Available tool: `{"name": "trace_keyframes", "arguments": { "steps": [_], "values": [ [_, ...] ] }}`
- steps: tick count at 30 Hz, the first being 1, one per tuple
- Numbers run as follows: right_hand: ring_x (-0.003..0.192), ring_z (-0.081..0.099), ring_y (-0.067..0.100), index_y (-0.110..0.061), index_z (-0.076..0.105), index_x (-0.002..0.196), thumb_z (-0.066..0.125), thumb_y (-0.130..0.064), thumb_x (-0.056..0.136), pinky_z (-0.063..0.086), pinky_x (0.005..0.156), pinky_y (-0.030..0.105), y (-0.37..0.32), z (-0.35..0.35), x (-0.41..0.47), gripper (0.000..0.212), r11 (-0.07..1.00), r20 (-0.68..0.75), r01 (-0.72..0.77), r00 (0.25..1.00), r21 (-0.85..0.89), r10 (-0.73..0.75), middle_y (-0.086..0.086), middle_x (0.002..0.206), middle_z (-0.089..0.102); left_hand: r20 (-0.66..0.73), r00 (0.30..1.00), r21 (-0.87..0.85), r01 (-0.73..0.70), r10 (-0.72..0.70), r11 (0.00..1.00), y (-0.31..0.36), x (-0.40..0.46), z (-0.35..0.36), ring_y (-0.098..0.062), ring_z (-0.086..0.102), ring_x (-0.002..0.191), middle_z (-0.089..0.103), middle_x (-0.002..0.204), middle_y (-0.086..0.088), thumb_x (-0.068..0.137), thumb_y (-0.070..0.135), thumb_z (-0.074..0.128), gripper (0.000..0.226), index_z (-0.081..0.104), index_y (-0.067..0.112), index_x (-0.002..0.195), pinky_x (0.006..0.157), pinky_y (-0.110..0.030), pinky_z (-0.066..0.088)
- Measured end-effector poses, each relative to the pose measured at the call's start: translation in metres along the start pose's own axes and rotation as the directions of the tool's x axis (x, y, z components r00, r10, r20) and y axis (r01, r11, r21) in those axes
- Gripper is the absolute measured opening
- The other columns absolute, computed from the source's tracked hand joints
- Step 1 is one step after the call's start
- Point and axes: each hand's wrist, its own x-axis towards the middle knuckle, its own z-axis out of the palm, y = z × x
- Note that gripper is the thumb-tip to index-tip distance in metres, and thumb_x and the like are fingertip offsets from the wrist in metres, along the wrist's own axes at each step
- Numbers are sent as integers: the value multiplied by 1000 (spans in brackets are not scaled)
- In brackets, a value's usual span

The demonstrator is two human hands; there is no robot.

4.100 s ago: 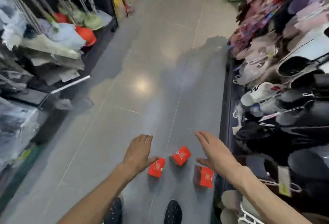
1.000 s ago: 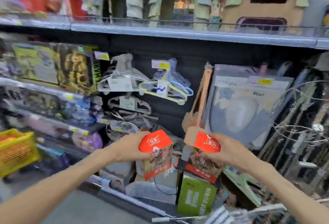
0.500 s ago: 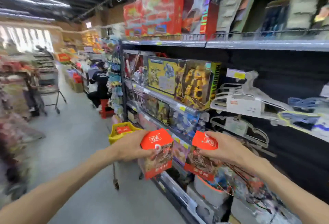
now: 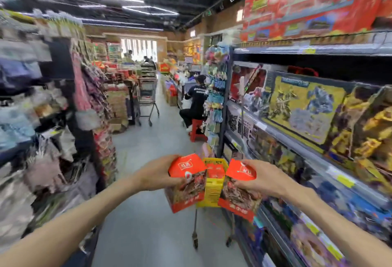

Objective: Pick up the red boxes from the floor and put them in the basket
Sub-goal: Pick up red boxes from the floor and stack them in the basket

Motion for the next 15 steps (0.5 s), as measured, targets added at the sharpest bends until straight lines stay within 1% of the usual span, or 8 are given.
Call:
{"name": "trace_keyframes", "arguments": {
  "steps": [3,7,9,11,15],
  "values": [
    [84,60,2,-38,53,121,54,-92,58,53,75,30,-2,5,95,84,996,17,85,996,9,-85,-16,100,64,-19,996,-11,84,-84,996,-55,43,-12,-12,59,97,62,116,7,72,77,61,75,49,28,129,86,-38,51],
    [77,61,2,-38,53,113,58,-88,61,54,71,35,-10,17,214,72,988,26,150,988,35,-151,-14,92,64,-68,983,13,174,-172,985,-126,98,-30,-11,59,97,61,119,9,72,82,55,81,46,30,133,84,-35,51],
    [78,59,2,-38,49,122,61,-84,65,53,70,32,-16,25,267,75,983,11,177,984,40,-177,-16,95,61,-71,977,-11,201,-201,980,-162,127,-38,-8,58,97,59,120,11,73,83,57,82,44,31,135,83,-32,52],
    [86,55,2,-37,45,132,62,-81,66,49,73,28,-21,35,319,81,980,2,198,980,21,-198,-20,103,56,-65,976,-26,208,-209,978,-199,158,-43,-7,57,99,58,122,11,75,79,60,82,42,30,137,83,-30,52],
    [90,58,3,-37,43,134,61,-83,64,52,76,29,-30,57,418,85,983,17,179,984,29,-180,-19,107,59,-67,976,-30,205,-206,978,-276,228,-54,-7,58,99,59,121,11,73,79,61,80,43,32,135,85,-32,52]
  ]
}}
